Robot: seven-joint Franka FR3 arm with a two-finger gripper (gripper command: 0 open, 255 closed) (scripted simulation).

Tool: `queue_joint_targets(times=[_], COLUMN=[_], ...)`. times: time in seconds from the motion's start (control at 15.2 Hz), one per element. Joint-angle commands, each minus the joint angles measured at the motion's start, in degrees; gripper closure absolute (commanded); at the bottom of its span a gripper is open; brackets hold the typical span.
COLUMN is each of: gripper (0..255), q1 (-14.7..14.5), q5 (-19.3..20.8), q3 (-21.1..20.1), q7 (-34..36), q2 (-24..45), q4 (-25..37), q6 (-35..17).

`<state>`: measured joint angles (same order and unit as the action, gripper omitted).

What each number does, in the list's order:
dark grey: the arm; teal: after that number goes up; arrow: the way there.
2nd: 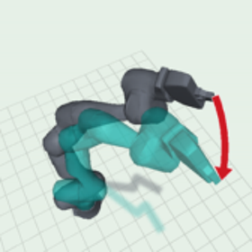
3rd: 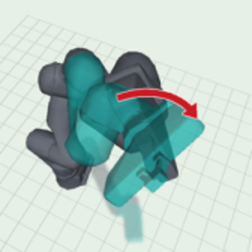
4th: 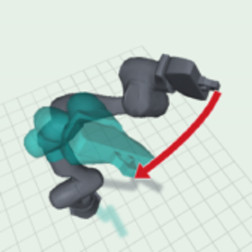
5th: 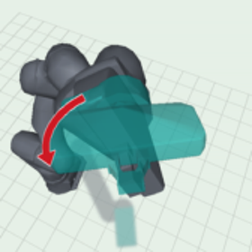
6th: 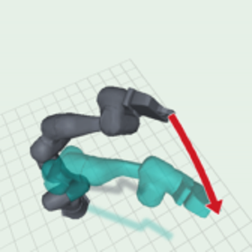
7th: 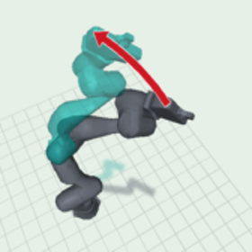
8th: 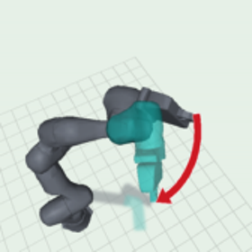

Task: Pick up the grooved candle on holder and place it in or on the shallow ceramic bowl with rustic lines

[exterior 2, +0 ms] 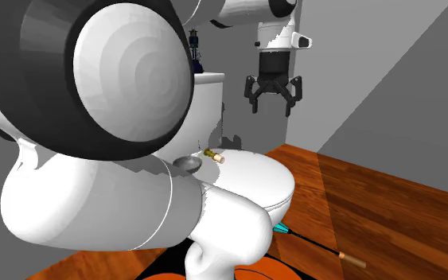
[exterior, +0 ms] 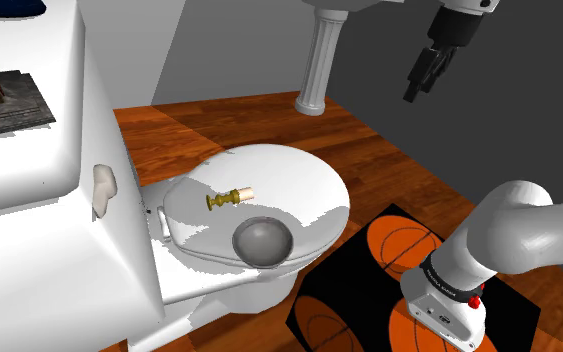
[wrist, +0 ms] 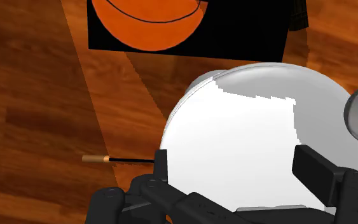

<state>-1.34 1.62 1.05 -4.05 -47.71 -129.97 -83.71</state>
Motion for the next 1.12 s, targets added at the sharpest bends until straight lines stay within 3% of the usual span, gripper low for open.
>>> queue_joint_targets(times=[0.0, 0.53, 1.06], gripper=[0, 0, 0], q1=[0.0, -2.98, -5.77], q5=[0.0, -4.47, -7.77], q3=[0.0, -4.51, -8.94], q7=[0.0, 3.23, 5.9], q2=[0.0, 10.46, 23.75], q4=[0.0, -2.21, -0.38], q6=[0.0, -10.14, -19.45])
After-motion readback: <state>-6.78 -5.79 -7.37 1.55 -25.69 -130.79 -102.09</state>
